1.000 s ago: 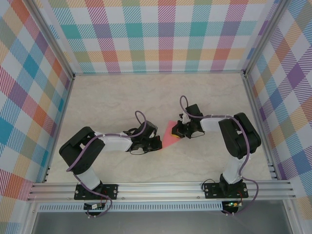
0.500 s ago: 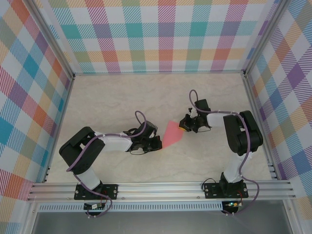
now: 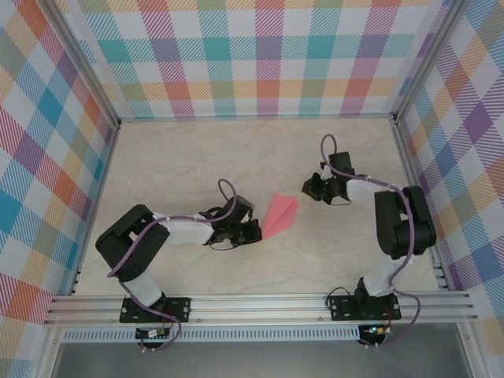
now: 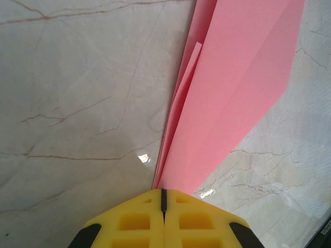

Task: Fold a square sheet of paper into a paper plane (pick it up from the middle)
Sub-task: Fourth fold the wing at the center of the table.

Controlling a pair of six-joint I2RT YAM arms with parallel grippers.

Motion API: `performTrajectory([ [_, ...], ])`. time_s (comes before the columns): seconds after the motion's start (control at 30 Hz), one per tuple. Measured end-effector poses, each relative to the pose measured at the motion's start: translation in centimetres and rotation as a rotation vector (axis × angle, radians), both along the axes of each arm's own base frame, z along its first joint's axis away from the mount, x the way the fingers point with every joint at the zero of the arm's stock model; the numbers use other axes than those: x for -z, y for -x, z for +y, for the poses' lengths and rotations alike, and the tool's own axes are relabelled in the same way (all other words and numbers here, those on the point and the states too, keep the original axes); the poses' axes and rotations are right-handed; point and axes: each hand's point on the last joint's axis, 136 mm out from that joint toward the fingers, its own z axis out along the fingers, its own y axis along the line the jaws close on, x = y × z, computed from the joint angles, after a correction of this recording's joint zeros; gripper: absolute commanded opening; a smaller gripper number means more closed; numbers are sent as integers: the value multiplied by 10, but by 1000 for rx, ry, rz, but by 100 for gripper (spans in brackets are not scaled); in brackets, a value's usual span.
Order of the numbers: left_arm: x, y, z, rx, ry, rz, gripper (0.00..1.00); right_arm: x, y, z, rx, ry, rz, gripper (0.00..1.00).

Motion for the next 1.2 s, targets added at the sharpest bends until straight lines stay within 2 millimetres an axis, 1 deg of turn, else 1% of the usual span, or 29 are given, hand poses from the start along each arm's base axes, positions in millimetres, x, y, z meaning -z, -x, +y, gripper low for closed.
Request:
performTrajectory([
  [0.07,0,0,0,0,0,0,0,-18,11,10,-26,-19,-46,6],
  [0.1,0,0,0,0,0,0,0,-23,17,16,-42,-29,-59,6],
  [0.17,0,0,0,0,0,0,0,-29,35,35,-95,-55,-71,6],
  [0.27,0,0,0,0,0,0,0,-22,63,61,-172,-83,-30,6],
  [0.37,0,0,0,0,1,-1,0,-14,85,83,-230,-97,18,6],
  [0.43,0,0,0,0,1,-1,0,-8,94,96,-265,-111,39,6],
  [0.53,0,0,0,0,1,-2,0,8,103,110,-291,-120,88,5],
  [0.63,-1,-1,0,0,2,-3,0,29,110,118,-306,-115,151,5],
  [0.7,-1,-1,-1,0,3,-3,0,40,114,121,-308,-111,184,5],
  [1.03,-2,2,0,22,2,-5,0,43,113,123,-304,-111,205,4],
  [1.2,-1,10,6,47,-19,5,0,43,113,124,-306,-110,216,4],
])
